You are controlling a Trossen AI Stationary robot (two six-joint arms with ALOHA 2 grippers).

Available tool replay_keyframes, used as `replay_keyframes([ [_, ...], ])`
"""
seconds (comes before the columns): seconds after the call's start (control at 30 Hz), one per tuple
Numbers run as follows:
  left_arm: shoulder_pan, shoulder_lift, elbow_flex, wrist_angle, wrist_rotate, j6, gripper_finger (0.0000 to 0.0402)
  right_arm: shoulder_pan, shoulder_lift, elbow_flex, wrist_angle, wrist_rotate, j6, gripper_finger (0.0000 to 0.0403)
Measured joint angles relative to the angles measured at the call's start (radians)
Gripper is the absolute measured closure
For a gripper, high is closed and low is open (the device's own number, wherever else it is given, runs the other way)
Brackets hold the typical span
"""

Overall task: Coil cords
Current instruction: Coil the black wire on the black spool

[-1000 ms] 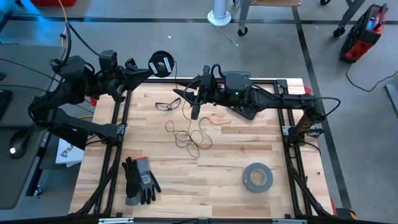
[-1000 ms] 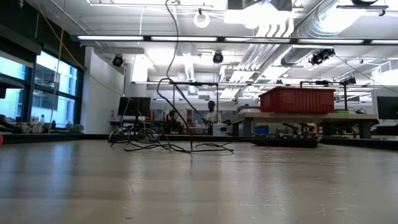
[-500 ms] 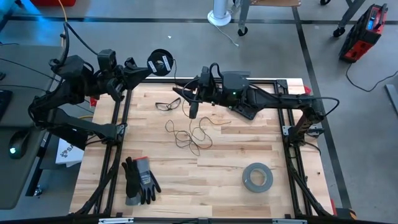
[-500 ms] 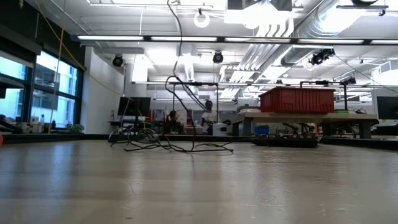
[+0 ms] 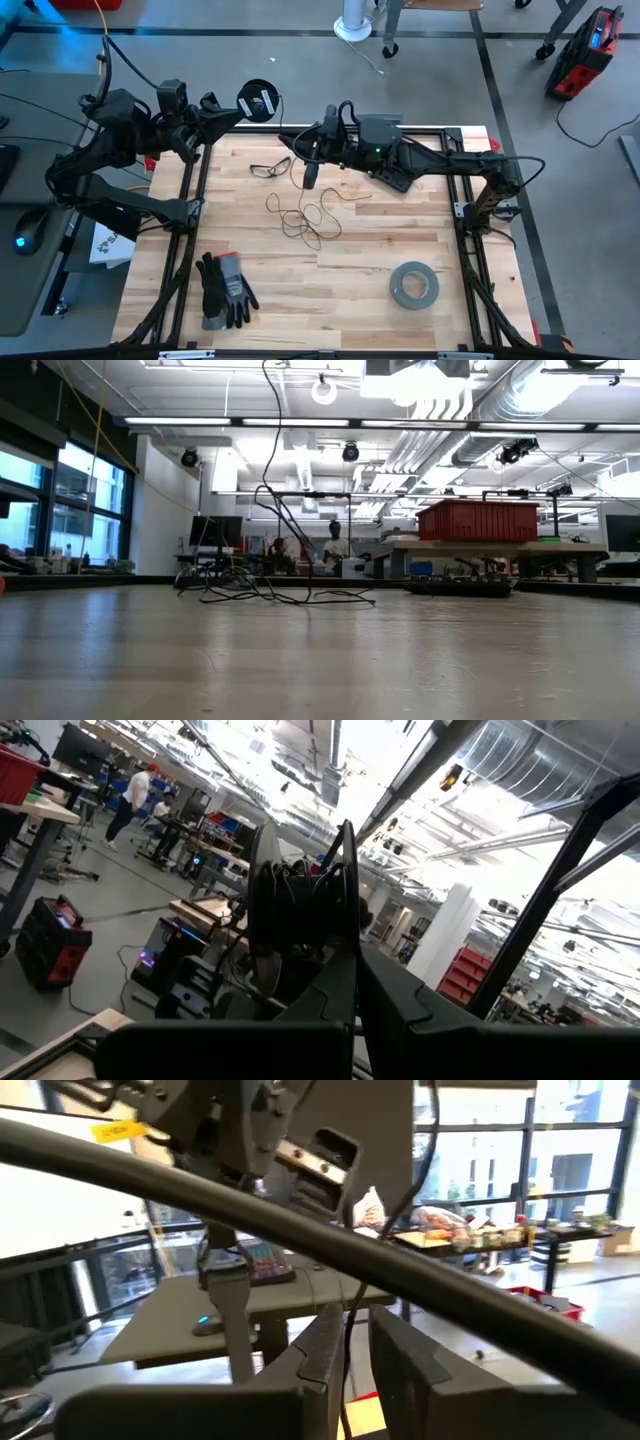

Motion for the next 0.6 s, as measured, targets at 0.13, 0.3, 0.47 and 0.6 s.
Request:
replay_keyframes([
  [0.13, 0.000, 0.000, 0.000, 0.000, 0.000, 0.000, 0.0401, 0.000, -0.002, 0.000, 0.000, 0.007, -0.011, 0.0359],
  [0.3, 0.000, 0.000, 0.000, 0.000, 0.000, 0.000, 0.0401, 0.000, -0.002, 0.000, -0.001, 0.007, -0.019, 0.0360],
  [0.47, 0.000, 0.000, 0.000, 0.002, -0.005, -0.003, 0.0401, 0.012, 0.000, 0.000, 0.026, 0.005, -0.022, 0.0396],
  [0.6, 0.000, 0.019, 0.000, 0.010, -0.009, -0.062, 0.0401, 0.041, 0.024, 0.000, 0.137, -0.052, -0.019, 0.0400],
])
